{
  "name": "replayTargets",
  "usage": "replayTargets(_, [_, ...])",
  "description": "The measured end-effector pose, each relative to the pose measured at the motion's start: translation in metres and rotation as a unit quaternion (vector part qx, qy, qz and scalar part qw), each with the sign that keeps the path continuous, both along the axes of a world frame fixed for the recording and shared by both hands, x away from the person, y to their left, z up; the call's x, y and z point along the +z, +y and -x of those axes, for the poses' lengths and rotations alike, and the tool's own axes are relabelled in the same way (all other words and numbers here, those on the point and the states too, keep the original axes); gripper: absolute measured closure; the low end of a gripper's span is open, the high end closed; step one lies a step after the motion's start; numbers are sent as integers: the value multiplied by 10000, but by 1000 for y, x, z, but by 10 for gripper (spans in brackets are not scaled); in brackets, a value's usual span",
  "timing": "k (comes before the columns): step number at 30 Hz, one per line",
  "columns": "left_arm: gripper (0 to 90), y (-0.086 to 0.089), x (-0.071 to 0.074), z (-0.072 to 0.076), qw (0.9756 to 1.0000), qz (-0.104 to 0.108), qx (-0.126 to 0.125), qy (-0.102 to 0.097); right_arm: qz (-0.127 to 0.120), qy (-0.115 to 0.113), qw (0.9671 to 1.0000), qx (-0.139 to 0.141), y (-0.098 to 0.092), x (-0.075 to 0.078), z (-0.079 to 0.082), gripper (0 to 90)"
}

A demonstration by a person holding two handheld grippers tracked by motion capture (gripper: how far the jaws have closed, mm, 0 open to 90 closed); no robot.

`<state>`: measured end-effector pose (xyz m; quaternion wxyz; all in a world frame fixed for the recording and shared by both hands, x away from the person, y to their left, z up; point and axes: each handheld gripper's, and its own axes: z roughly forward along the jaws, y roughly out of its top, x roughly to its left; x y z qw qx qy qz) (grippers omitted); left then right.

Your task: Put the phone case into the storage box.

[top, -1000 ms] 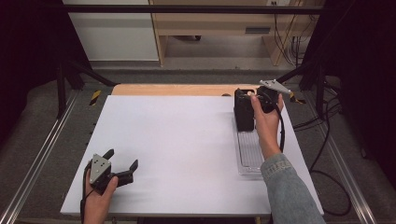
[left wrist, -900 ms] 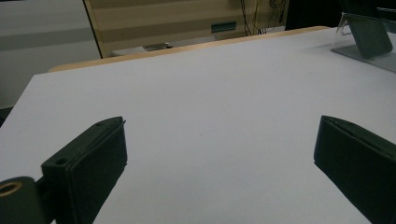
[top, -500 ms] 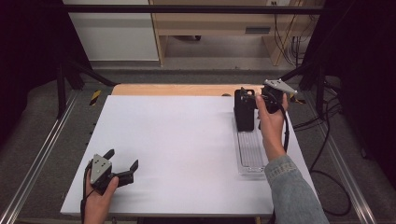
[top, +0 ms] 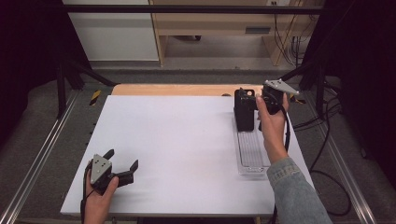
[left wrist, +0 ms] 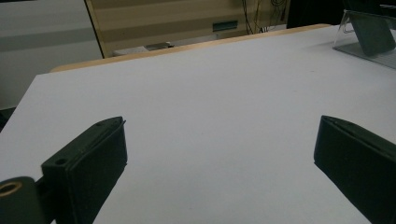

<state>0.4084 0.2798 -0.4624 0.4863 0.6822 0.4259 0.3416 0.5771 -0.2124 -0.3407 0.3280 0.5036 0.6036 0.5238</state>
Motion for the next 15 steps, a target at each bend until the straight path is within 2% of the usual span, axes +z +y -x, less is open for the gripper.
replayTargets(15, [26,-1,0,0,10000,-16,-11,-4,3,-27,9998,213,4,3,10,49])
